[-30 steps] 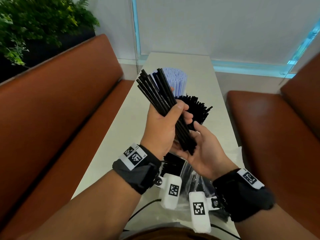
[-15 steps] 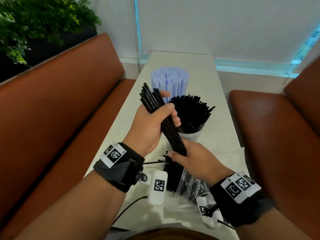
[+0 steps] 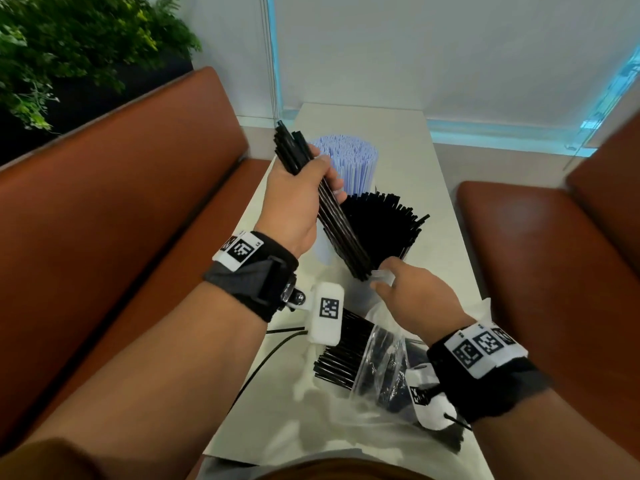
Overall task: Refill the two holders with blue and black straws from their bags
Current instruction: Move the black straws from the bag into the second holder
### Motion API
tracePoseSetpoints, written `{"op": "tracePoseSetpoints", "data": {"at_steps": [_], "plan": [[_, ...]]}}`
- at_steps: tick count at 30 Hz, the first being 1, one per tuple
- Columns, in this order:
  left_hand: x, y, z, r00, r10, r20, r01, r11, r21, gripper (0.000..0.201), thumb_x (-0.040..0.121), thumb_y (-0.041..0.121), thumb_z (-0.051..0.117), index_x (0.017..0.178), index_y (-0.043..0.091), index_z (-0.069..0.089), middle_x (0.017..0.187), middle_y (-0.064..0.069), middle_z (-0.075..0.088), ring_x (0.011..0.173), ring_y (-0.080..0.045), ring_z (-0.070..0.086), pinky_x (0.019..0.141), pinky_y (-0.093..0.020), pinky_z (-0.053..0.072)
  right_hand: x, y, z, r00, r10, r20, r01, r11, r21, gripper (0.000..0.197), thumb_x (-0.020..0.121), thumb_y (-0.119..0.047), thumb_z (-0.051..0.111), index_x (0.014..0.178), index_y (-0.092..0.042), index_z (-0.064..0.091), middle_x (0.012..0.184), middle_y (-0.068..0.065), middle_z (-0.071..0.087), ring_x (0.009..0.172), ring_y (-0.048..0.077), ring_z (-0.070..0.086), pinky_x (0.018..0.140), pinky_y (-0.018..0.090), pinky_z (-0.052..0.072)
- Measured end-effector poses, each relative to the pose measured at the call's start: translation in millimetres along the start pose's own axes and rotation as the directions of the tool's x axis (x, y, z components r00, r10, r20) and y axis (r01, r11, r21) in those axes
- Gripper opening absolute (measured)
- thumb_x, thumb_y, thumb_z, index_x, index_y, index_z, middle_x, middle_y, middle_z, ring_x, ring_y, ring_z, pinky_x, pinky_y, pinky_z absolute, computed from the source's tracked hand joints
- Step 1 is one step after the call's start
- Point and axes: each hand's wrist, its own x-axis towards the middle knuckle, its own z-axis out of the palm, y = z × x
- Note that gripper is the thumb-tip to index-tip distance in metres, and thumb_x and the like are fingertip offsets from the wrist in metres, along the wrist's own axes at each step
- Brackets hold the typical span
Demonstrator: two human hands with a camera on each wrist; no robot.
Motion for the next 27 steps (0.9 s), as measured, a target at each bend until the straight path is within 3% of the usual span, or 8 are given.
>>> {"op": "tracePoseSetpoints", "data": {"at_steps": [3, 6, 12, 17, 22, 25, 27], "plan": [[6, -3, 4, 0.994, 0.043, -0.104, -0.052, 0.995, -0.081, 0.015, 0.098, 0.002, 0.056, 0.094, 0.015, 0.051, 0.066, -0.003, 0.057, 0.060, -0.021, 0.058, 0.066, -0.039, 0.055, 5, 6, 7, 0.998, -0.058, -0.019, 0.059, 0.998, 0.035, 0.019, 0.102, -0.045, 0.047, 0.103, -0.026, 0.050, 0.067, -0.010, 0.048, 0.073, 0.025, 0.057, 0.055, 0.033, 0.036], [7, -10, 7, 0.984, 0.108, -0.144, -0.120, 0.990, -0.079, 0.014, 0.098, 0.001, 0.057, 0.096, 0.014, 0.050, 0.066, -0.003, 0.058, 0.061, -0.022, 0.058, 0.065, -0.038, 0.055, 7, 11, 10, 0.995, -0.086, -0.050, 0.088, 0.995, 0.043, 0.019, 0.102, -0.047, 0.046, 0.102, -0.028, 0.050, 0.067, -0.010, 0.050, 0.069, 0.023, 0.055, 0.052, 0.032, 0.034], [4, -11, 11, 0.970, 0.190, -0.149, -0.205, 0.975, -0.087, 0.012, 0.097, 0.001, 0.057, 0.095, 0.011, 0.051, 0.066, -0.004, 0.060, 0.061, -0.021, 0.059, 0.070, -0.041, 0.056, 6, 13, 13, 0.991, -0.100, -0.083, 0.105, 0.993, 0.052, 0.018, 0.102, -0.048, 0.046, 0.100, -0.031, 0.048, 0.066, -0.012, 0.049, 0.065, 0.019, 0.052, 0.049, 0.029, 0.029], [11, -3, 17, 0.965, 0.236, -0.115, -0.248, 0.964, -0.095, 0.010, 0.095, 0.004, 0.059, 0.093, 0.011, 0.051, 0.066, -0.004, 0.059, 0.057, -0.021, 0.059, 0.067, -0.041, 0.054, 7, 13, 14, 0.995, -0.074, -0.073, 0.079, 0.995, 0.056, 0.018, 0.101, -0.051, 0.044, 0.093, -0.035, 0.041, 0.066, -0.011, 0.053, 0.061, 0.006, 0.048, 0.048, 0.026, 0.028], [0, -24, 9, 0.964, 0.257, -0.074, -0.246, 0.960, 0.132, 0.011, 0.094, 0.007, 0.061, 0.091, 0.013, 0.052, 0.069, -0.009, 0.060, 0.065, -0.029, 0.062, 0.068, -0.035, 0.053, 7, 11, 14, 0.996, -0.048, -0.074, 0.052, 0.998, 0.046, 0.018, 0.101, -0.051, 0.045, 0.095, -0.034, 0.043, 0.066, -0.011, 0.051, 0.060, 0.003, 0.045, 0.048, 0.026, 0.026], [-4, -38, -2, 0.959, 0.283, -0.004, -0.261, 0.893, 0.366, 0.010, 0.090, 0.012, 0.066, 0.088, 0.013, 0.056, 0.070, 0.002, 0.066, 0.068, -0.012, 0.064, 0.068, -0.021, 0.050, 6, 11, 14, 0.996, -0.044, -0.073, 0.047, 0.998, 0.046, 0.017, 0.101, -0.051, 0.045, 0.096, -0.035, 0.043, 0.066, -0.012, 0.050, 0.061, 0.008, 0.046, 0.048, 0.026, 0.026], [-7, -48, -7, 0.972, 0.226, 0.067, -0.229, 0.841, 0.489, 0.012, 0.088, 0.016, 0.069, 0.082, 0.015, 0.059, 0.070, 0.010, 0.062, 0.066, -0.006, 0.060, 0.066, -0.020, 0.048, 5, 11, 13, 0.996, -0.051, -0.068, 0.055, 0.997, 0.052, 0.016, 0.101, -0.050, 0.045, 0.096, -0.035, 0.044, 0.066, -0.013, 0.050, 0.063, 0.013, 0.048, 0.048, 0.026, 0.026]]}}
